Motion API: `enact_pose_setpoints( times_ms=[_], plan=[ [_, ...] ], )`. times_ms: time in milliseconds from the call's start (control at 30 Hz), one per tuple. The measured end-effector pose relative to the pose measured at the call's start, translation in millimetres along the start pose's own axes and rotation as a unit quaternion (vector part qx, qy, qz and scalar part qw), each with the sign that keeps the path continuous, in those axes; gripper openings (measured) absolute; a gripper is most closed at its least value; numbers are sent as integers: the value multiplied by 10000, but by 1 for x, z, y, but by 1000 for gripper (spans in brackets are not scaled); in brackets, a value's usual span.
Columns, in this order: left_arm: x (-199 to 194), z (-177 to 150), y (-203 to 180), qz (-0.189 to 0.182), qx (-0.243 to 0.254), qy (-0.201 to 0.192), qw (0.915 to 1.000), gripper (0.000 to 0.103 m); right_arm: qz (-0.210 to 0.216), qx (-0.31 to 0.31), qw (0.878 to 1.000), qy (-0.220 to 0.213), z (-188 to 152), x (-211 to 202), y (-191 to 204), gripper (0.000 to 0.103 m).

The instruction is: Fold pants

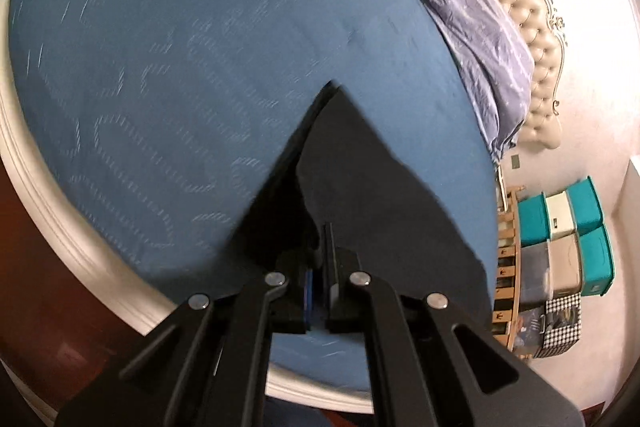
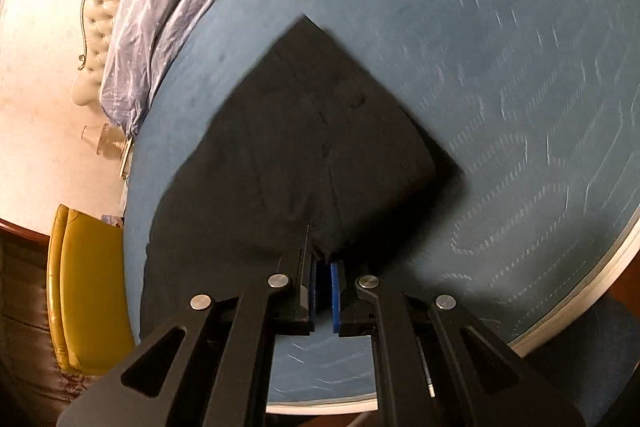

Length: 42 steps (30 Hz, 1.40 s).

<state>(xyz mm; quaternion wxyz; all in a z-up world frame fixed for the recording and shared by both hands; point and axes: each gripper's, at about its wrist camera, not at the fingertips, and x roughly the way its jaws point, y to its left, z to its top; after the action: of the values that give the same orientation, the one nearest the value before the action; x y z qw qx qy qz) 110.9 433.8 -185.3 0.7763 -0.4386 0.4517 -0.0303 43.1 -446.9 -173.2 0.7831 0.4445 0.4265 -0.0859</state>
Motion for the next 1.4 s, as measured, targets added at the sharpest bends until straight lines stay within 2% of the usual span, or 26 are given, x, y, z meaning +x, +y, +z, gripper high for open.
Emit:
enact_pose_setpoints(
  times_ms=[67, 267, 300, 333, 367, 433, 500, 600, 667, 700, 733, 767, 800, 867, 967, 1033, 1067, 1100, 1133, 1167, 1233, 1267, 1300, 1333, 1367, 1400],
  plan=[
    [2, 0, 3, -37, 8, 6, 10000, 3, -23, -72, 10000, 41, -2, 4, -4, 6],
    [-14, -7, -22, 76, 833, -317, 9960, 3, -101, -265, 9996, -32, 0, -3, 7, 6],
    [-11, -11, -22, 275, 980, -247, 9945, 3, -141, -263, 9996, -2, -1, -3, 6, 6],
    [-3, -13, -16, 507, 991, -68, 9938, 4, -193, -280, 9994, 23, 1, 0, 8, 6],
    [0, -14, -11, 547, 962, -33, 9939, 6, -274, -333, 9991, 53, 2, 4, 7, 6],
    [-2, -14, -5, 394, 869, -101, 9954, 8, -389, -354, 9986, 74, 0, 10, 10, 7],
    [-5, -13, -6, 443, 889, -163, 9949, 9, -503, -480, 9976, 37, -1, 11, 13, 7],
    [-5, -11, -14, 792, 1266, -210, 9886, 11, -681, -714, 9951, -10, -3, 12, 19, 6],
    [-3, -8, -27, 1111, 1592, -99, 9809, 14, -726, -725, 9947, -20, -4, 14, 20, 6],
    [-4, -5, -33, 1286, 1665, -141, 9775, 25, -720, -704, 9949, -25, -4, 14, 19, 6],
    [-10, 1, -33, 1600, 1640, -285, 9730, 42, -712, -694, 9950, -18, -3, 14, 18, 6],
    [-21, 7, -32, 1843, 1551, -584, 9688, 68, -711, -716, 9949, -4, -3, 15, 19, 6],
    [-27, 13, -34, 1822, 1474, -768, 9691, 68, -719, -739, 9947, 9, -3, 16, 18, 6],
    [-34, 27, -39, 1761, 1418, -876, 9702, 68, -799, -851, 9932, 36, -2, 16, 23, 8],
    [-8, 45, -73, 1888, 2015, -684, 9587, 65, -916, -1037, 9904, 54, 1, 13, 30, 17],
    [23, 54, -91, 1907, 2302, -357, 9536, 56, -927, -1107, 9895, 54, 3, 11, 35, 39],
    [43, 59, -99, 2054, 2484, -183, 9465, 51, -1038, -1189, 9875, -3, 2, 9, 39, 70],
    [59, 60, -104, 2213, 2604, -40, 9398, 48, -1316, -1338, 9821, -130, 1, 6, 46, 88],
    [75, 61, -107, 2414, 2702, 134, 9320, 42, -1574, -1468, 9763, -245, 0, 4, 50, 90],
    [95, 64, -107, 2655, 2826, 424, 9208, 24, -1862, -1650, 9681, -295, 0, 1, 55, 90],
    [104, 67, -114, 2847, 3194, 487, 9025, 20, -2100, -1669, 9627, -356, 3, -8, 53, 90],
    [105, 72, -118, 2944, 3269, 447, 8969, 17, -2178, -1617, 9618, -382, 5, -12, 50, 90],
    [102, 77, -119, 3129, 3262, 328, 8914, 11, -2269, -1542, 9607, -417, 8, -19, 45, 90],
    [98, 85, -117, 3407, 3219, 142, 8832, 10, -2362, -1520, 9581, -563, 11, -29, 42, 90],
    [94, 89, -117, 3534, 3145, -9, 8810, 10, -2437, -1553, 9547, -707, 13, -36, 43, 90],
    [88, 93, -119, 3533, 2992, -136, 8863, 13, -2559, -1654, 9483, -888, 15, -45, 48, 90]
  ],
)
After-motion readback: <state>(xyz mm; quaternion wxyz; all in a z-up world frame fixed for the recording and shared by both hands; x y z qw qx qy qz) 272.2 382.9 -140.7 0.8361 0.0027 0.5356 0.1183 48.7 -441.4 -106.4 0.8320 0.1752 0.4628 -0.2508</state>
